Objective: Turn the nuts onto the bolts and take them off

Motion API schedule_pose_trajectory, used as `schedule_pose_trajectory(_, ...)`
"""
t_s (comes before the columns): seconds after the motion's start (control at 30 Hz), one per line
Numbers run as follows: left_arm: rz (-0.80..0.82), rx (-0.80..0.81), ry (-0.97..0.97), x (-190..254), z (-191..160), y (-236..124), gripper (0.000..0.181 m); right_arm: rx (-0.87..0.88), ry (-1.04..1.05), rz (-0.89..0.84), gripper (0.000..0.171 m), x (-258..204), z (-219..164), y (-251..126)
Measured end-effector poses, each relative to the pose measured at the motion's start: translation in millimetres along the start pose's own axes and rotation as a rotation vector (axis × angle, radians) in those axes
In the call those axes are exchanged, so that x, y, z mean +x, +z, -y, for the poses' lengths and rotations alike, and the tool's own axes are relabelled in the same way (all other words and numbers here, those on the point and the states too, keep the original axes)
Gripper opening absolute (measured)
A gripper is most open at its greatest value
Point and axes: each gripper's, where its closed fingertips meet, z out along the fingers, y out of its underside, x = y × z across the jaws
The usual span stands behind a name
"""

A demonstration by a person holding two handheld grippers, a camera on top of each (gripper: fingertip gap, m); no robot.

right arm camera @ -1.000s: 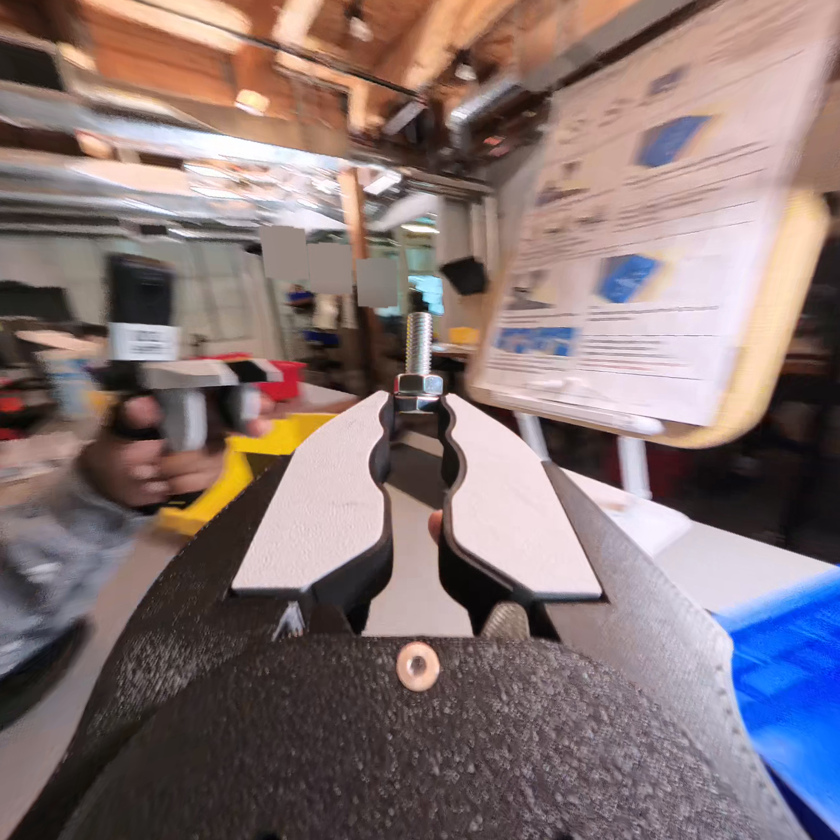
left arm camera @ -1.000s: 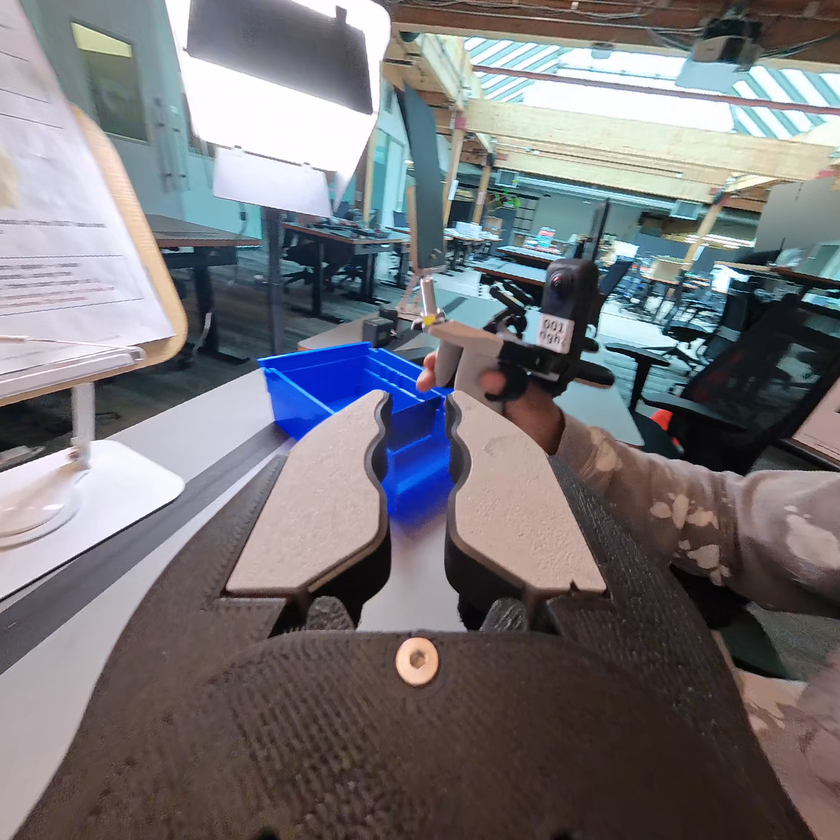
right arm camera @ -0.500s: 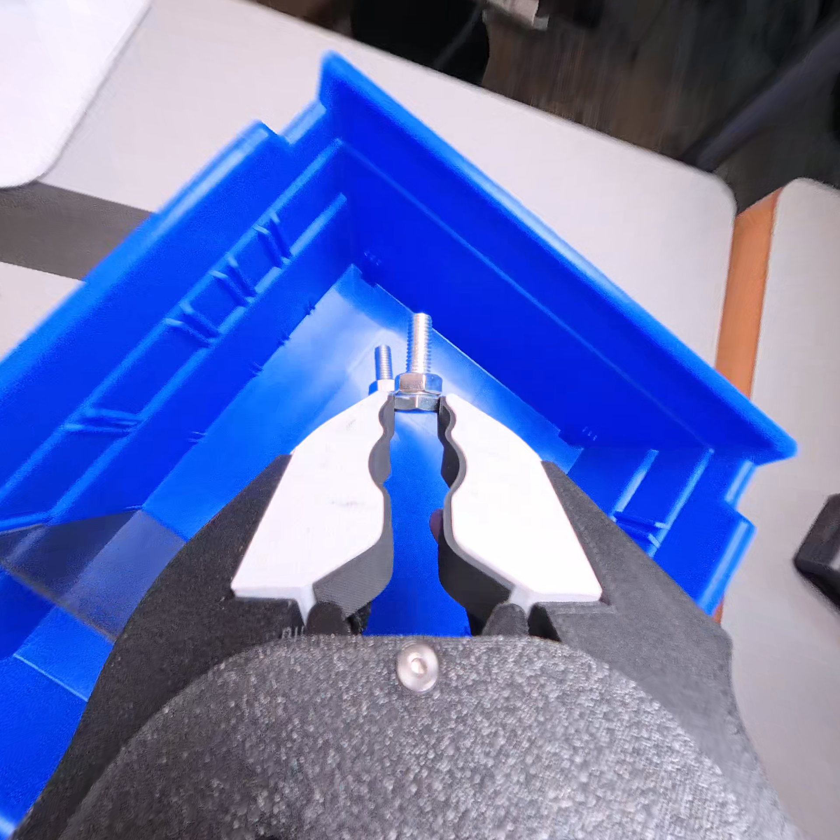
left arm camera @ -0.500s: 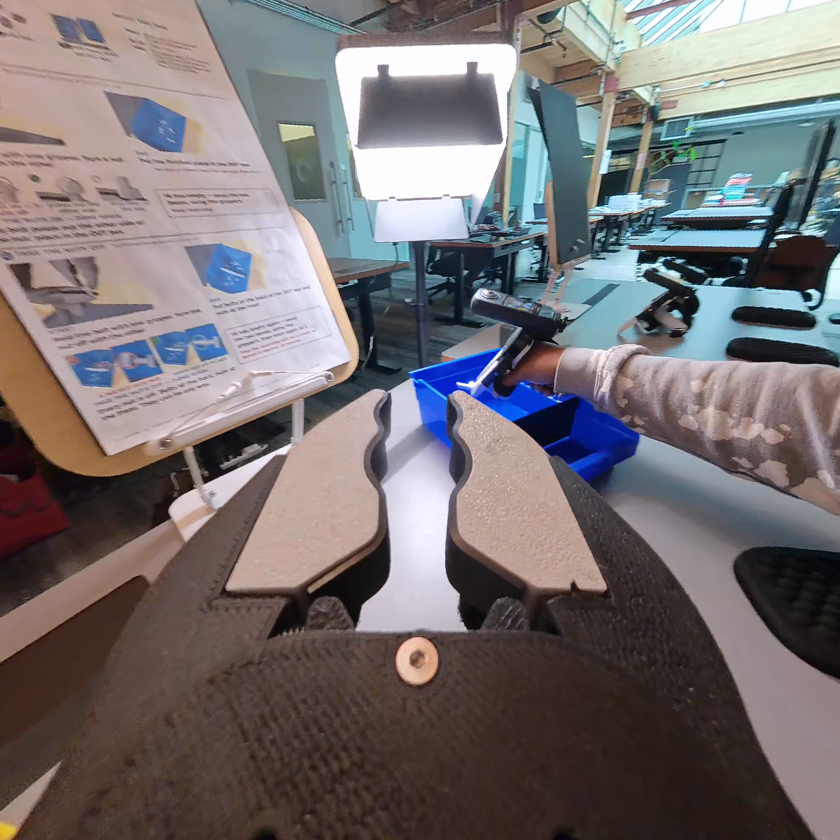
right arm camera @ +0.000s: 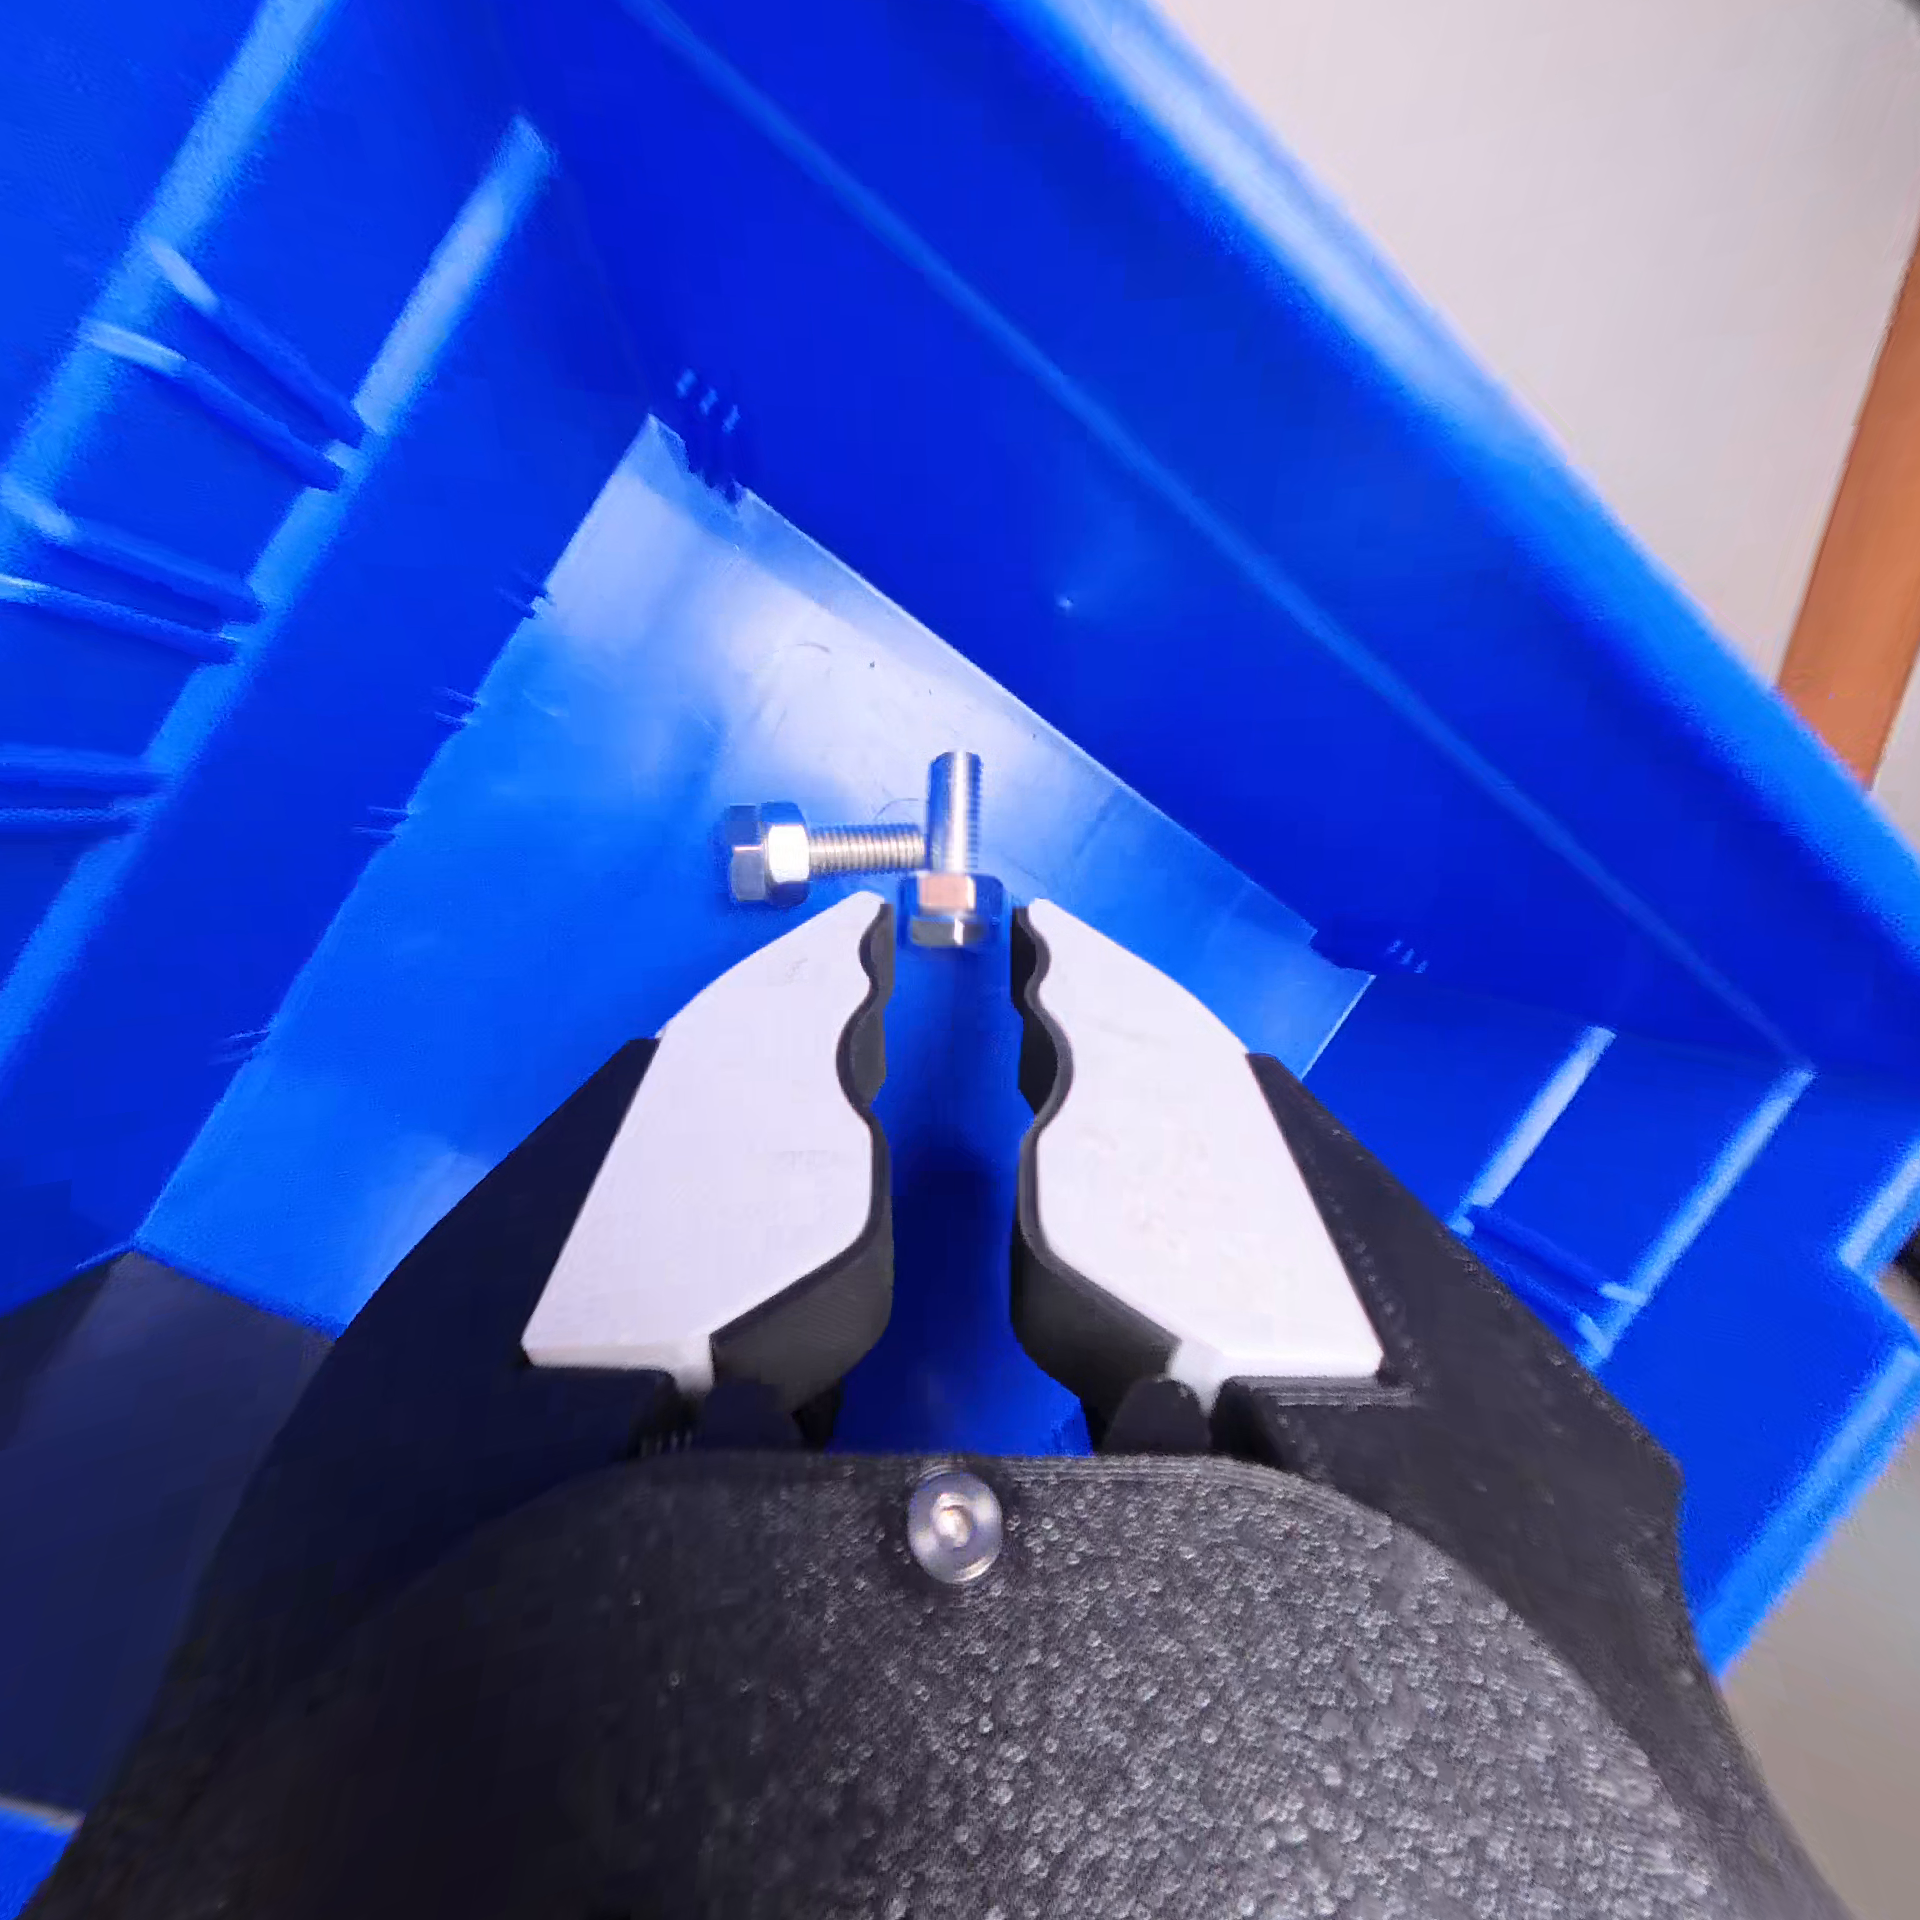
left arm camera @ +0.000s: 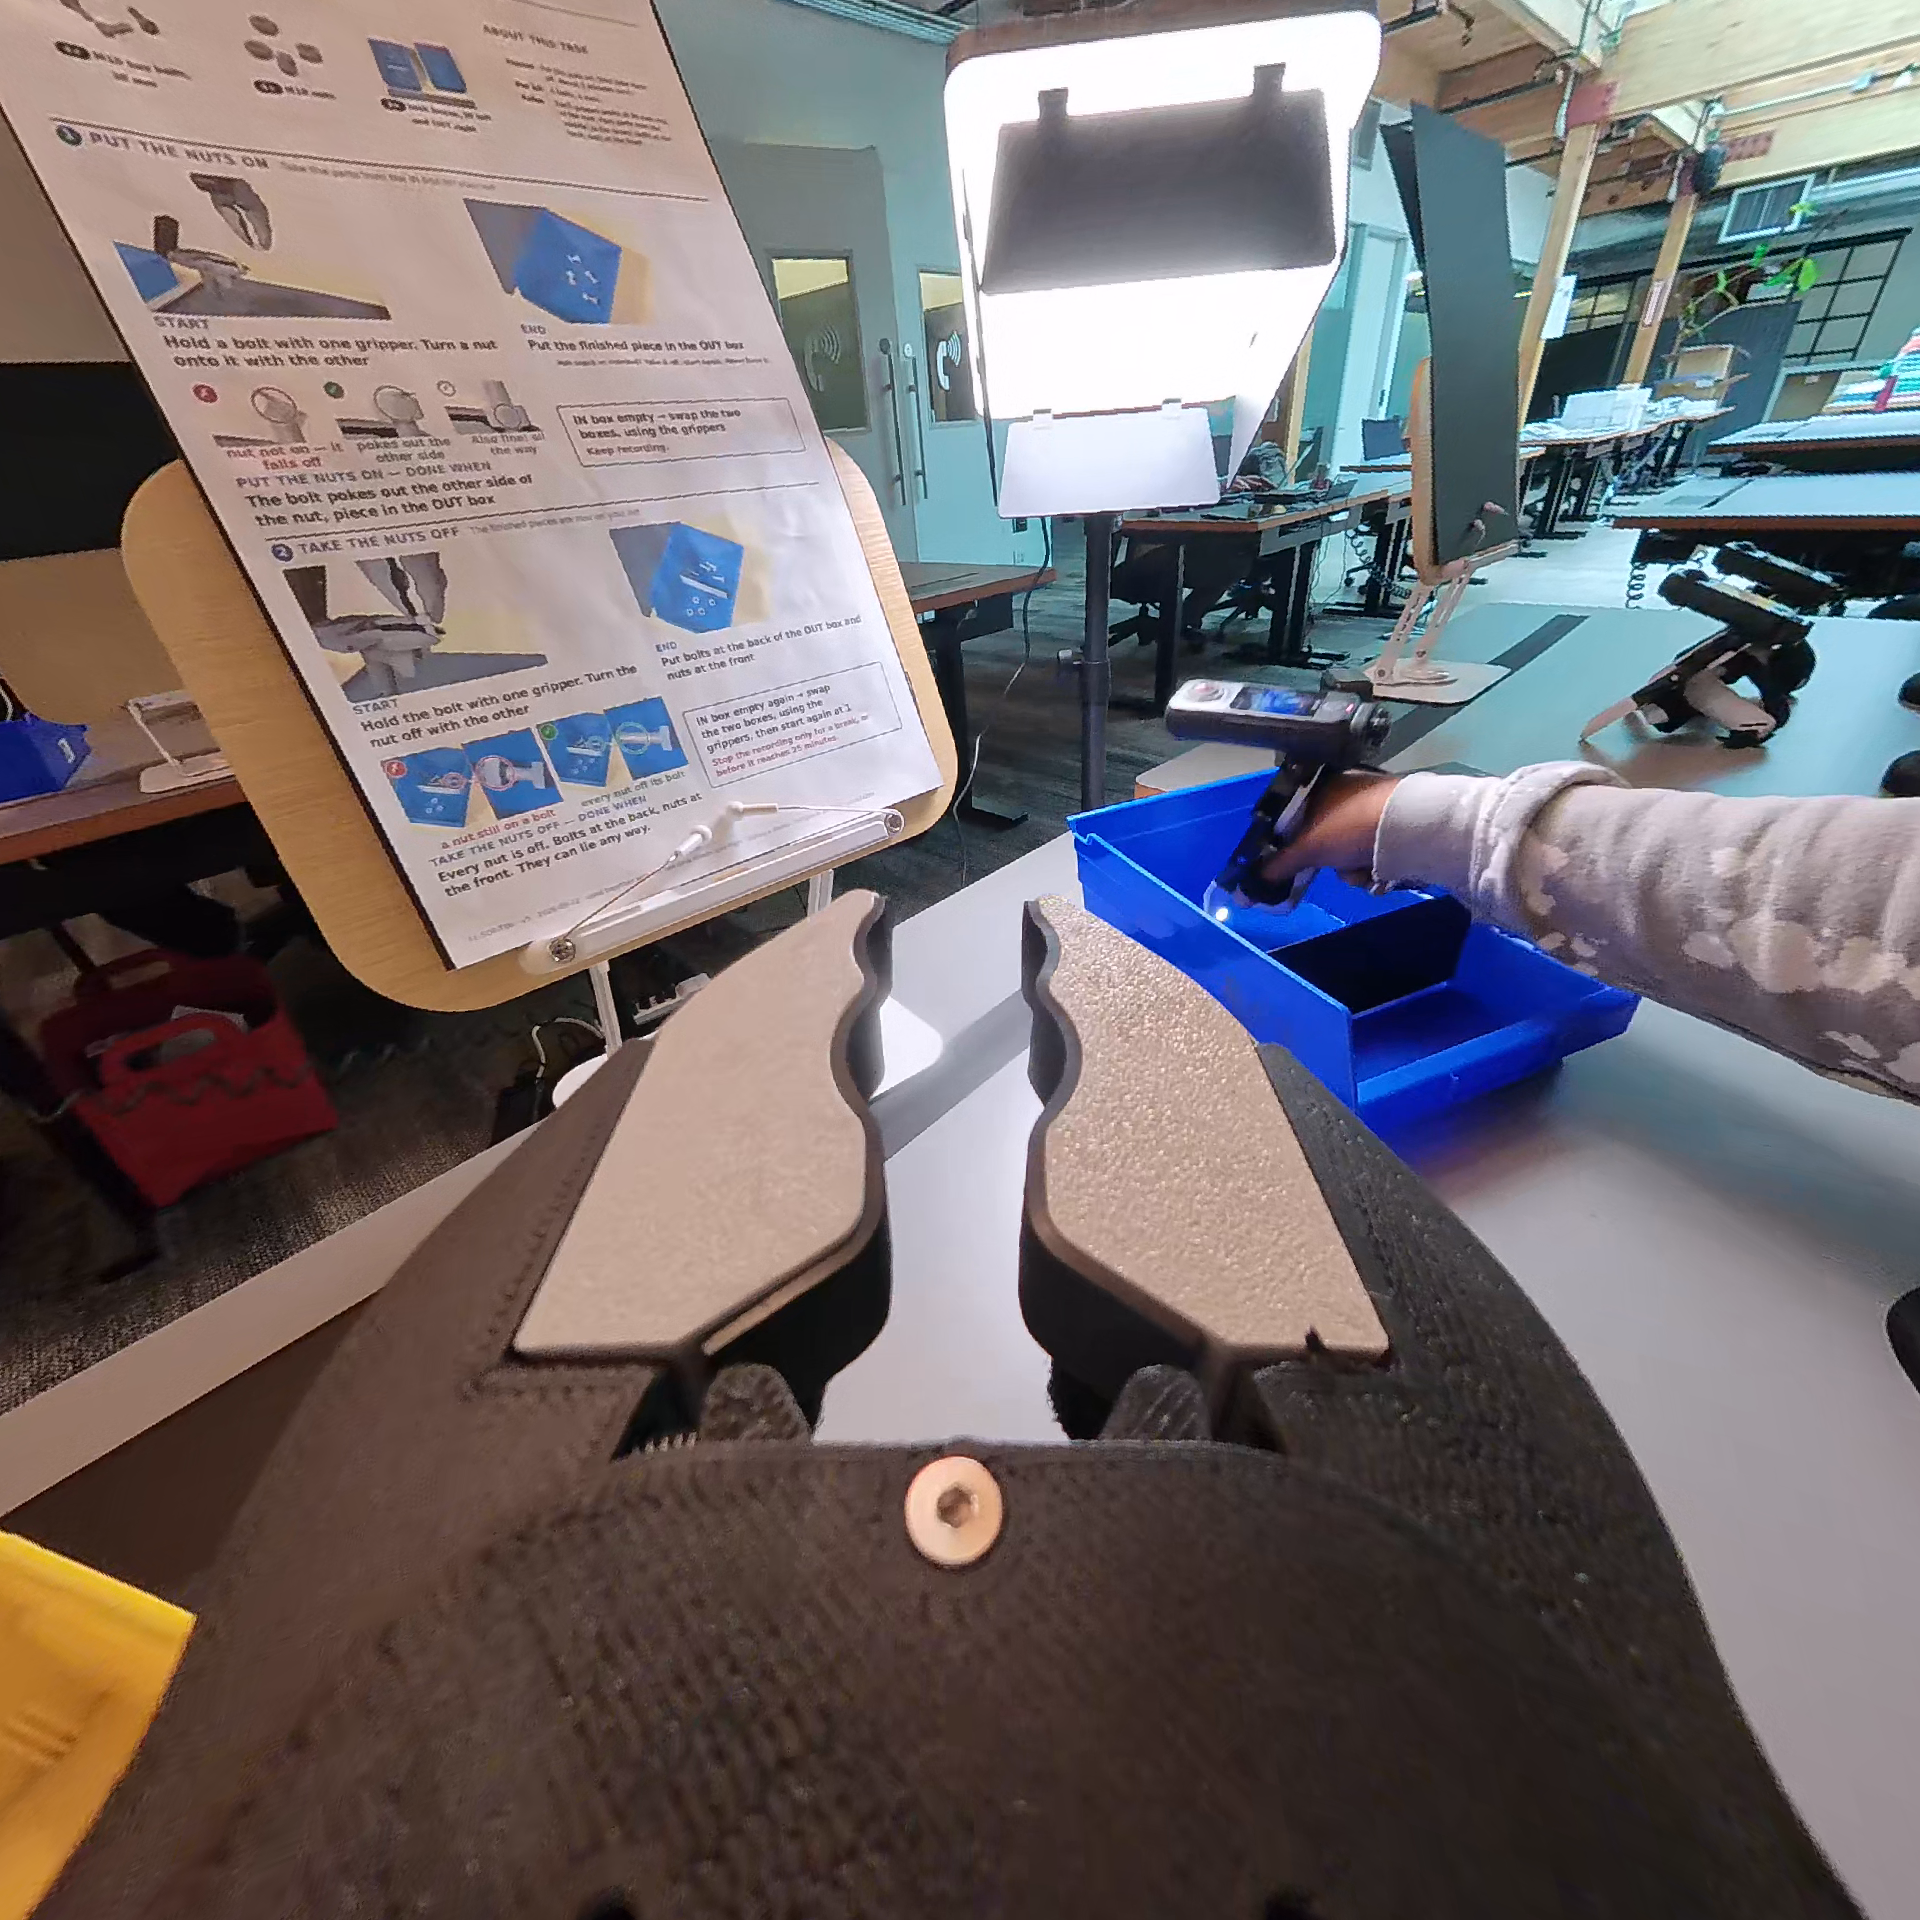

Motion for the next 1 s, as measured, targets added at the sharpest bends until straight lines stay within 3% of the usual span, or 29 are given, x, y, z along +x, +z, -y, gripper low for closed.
schedule_pose_trajectory(0.13,0.006,0.001,-0.002,-2.5,1.1,-1.7,0.024,0.241,0.004,0.061,0.027,-8.2,31.1,-54.9)
schedule_pose_trajectory(0.27,0.022,0.003,-0.011,-8.0,2.3,-4.5,0.024,0.633,-0.022,0.151,0.028,-38.0,54.4,-153.9)
schedule_pose_trajectory(0.37,0.046,0.003,-0.014,-15.0,3.3,-8.0,0.024,0.871,-0.054,0.234,0.027,-75.0,38.9,-223.0)
schedule_pose_trajectory(0.47,0.077,0.001,-0.018,-24.6,4.5,-13.7,0.024,1.016,-0.077,0.335,0.027,-118.1,2.3,-263.2)
schedule_pose_trajectory(0.57,0.115,-0.012,-0.024,-39.3,5.2,-23.2,0.025,1.094,-0.092,0.441,0.027,-163.4,-41.3,-271.3)
schedule_pose_trajectory(0.73,0.163,-0.099,-0.077,-73.8,-7.5,-42.4,0.028,1.196,-0.178,0.573,0.025,-225.7,-96.6,-244.7)
schedule_pose_trajectory(1.0,0.303,-0.517,-0.032,-132.0,-88.9,-98.6,0.032,1.192,-0.256,0.671,0.024,-262.3,-114.1,-230.8)
